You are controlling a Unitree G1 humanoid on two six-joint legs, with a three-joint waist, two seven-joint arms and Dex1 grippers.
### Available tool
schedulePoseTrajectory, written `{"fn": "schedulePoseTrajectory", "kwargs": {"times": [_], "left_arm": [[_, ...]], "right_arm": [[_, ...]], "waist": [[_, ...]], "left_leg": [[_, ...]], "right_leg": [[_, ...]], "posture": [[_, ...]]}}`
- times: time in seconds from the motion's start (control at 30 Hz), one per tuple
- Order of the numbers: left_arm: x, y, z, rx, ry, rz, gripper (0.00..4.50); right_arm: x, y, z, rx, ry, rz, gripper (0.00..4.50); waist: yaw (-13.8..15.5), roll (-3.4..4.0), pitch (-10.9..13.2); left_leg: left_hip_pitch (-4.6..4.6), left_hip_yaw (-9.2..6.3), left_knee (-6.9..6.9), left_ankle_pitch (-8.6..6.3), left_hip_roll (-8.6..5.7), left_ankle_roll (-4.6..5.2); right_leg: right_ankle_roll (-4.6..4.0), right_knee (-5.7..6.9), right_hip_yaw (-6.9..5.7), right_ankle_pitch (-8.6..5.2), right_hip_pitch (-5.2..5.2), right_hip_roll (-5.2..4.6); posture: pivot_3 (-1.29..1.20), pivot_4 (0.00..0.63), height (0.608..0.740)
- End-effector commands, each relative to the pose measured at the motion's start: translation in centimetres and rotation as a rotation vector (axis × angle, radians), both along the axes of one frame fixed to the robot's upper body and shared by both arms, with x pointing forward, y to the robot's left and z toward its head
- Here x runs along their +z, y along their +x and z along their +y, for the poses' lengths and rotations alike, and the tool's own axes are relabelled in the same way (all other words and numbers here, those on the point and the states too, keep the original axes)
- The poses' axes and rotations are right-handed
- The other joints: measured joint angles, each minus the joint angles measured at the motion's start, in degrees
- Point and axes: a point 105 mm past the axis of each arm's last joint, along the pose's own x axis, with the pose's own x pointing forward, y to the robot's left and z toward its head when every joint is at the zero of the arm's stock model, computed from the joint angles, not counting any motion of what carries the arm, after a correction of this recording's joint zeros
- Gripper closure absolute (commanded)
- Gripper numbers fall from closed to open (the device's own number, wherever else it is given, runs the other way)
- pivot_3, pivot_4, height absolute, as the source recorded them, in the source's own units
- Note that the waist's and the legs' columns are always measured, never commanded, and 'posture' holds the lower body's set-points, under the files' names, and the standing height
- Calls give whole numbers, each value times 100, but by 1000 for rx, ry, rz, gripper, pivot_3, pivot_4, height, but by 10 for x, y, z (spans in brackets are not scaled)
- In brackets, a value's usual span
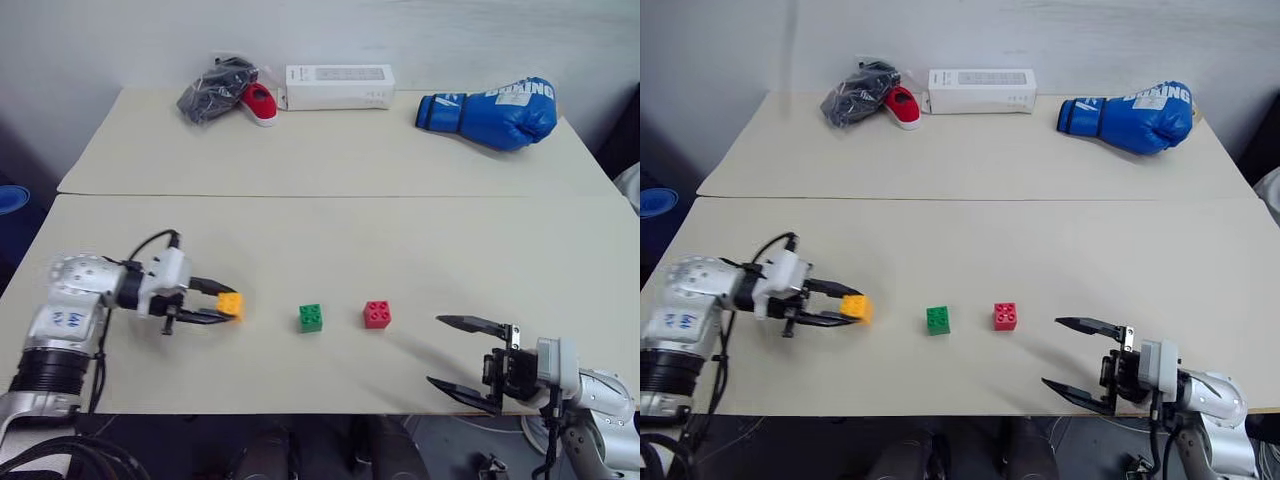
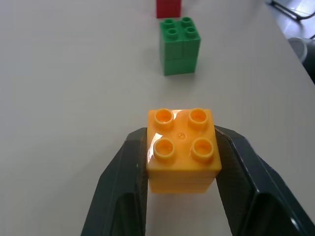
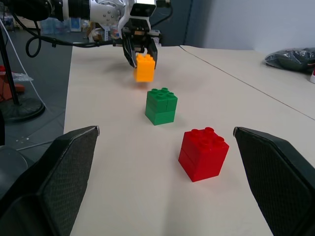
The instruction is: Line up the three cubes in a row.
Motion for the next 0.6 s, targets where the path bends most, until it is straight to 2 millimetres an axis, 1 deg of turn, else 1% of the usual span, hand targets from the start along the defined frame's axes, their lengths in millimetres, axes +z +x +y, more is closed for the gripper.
{"fn": "schedulePoseTrajectory", "kwargs": {"times": [0.03, 0.3, 0.37, 0.47, 0.5, 0.57, 0.6], "left_arm": [[0, -6, -6, -77, 18, 0, 2998], [-10, 0, -8, -74, 35, 3, 2998], [-12, 1, -7, -66, 44, 5, 2263], [-11, 4, -6, -46, 26, -18, 1402], [-7, 5, -3, -34, 19, -40, 1068], [9, 5, 7, 17, -41, -78, 500], [15, 3, 13, 46, -54, -91, 500]], "right_arm": [[12, 0, -1, 1, 1, -43, 0], [25, 5, 13, 4, 6, -46, 0], [27, 7, 15, 5, 5, -45, 0], [32, 10, 18, 8, 3, -49, 0], [35, 12, 19, 11, -1, -53, 0], [41, 13, 18, 16, -14, -61, 0], [44, 13, 16, 16, -24, -62, 0]], "waist": [[12, 0, 0], [34, 0, 0], [42, 0, 0], [35, 0, 0], [34, 0, 0], [29, 0, 0], [22, 0, 0]], "left_leg": [[0, 0, 0, 0, 0, 0], [-2, -6, 6, 1, -2, 3], [-3, -8, 7, 1, -2, 3], [-4, -8, 7, 2, -4, 4], [-4, -8, 7, 2, -3, 4], [-5, -8, 7, 2, -3, 4], [-5, -9, 8, 2, -3, 4]], "right_leg": [[0, 0, 0, 0, 0, -1], [0, 0, -3, 0, 2, -6], [0, 0, -5, 0, 2, -6], [0, 0, -5, 0, 2, -6], [0, 0, -5, 0, 1, -6], [0, 0, -5, 0, 1, -7], [0, 0, -5, 0, 1, -7]], "posture": [[0, 150, 740], [0, 150, 740], [0, 150, 740], [0, 150, 740], [0, 150, 740], [0, 150, 740], [0, 150, 740]]}}
